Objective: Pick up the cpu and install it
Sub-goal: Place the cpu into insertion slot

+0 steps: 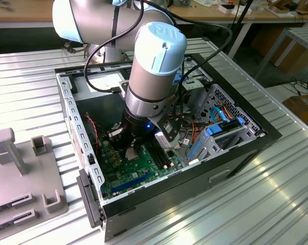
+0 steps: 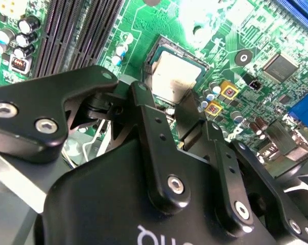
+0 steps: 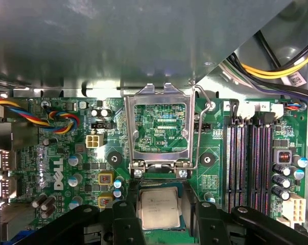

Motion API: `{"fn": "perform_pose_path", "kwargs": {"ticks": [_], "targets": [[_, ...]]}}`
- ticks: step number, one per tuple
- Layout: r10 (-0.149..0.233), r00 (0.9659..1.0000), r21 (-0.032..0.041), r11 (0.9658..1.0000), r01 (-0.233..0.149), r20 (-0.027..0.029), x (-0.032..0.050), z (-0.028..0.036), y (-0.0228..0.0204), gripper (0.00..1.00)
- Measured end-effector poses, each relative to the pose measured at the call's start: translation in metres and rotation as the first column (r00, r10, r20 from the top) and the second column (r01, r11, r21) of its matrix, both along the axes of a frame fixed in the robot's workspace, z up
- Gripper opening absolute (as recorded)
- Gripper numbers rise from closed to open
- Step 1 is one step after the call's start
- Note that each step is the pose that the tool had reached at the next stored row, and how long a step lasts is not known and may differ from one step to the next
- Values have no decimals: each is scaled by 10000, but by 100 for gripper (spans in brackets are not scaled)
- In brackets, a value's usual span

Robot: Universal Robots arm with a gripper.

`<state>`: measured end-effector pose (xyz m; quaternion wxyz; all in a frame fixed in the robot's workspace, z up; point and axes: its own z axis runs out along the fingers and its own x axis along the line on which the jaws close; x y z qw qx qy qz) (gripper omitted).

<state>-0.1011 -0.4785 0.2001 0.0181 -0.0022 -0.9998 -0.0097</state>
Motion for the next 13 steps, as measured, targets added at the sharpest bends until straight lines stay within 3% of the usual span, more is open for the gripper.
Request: {"fn": "perform_pose_path", "kwargs": {"ticks": [7, 13], "targets": [[-88, 10000, 3, 10000, 88, -1, 20, 0, -1, 44], [-114, 9999, 72, 9999, 113, 0, 23, 2, -33, 44]]}}
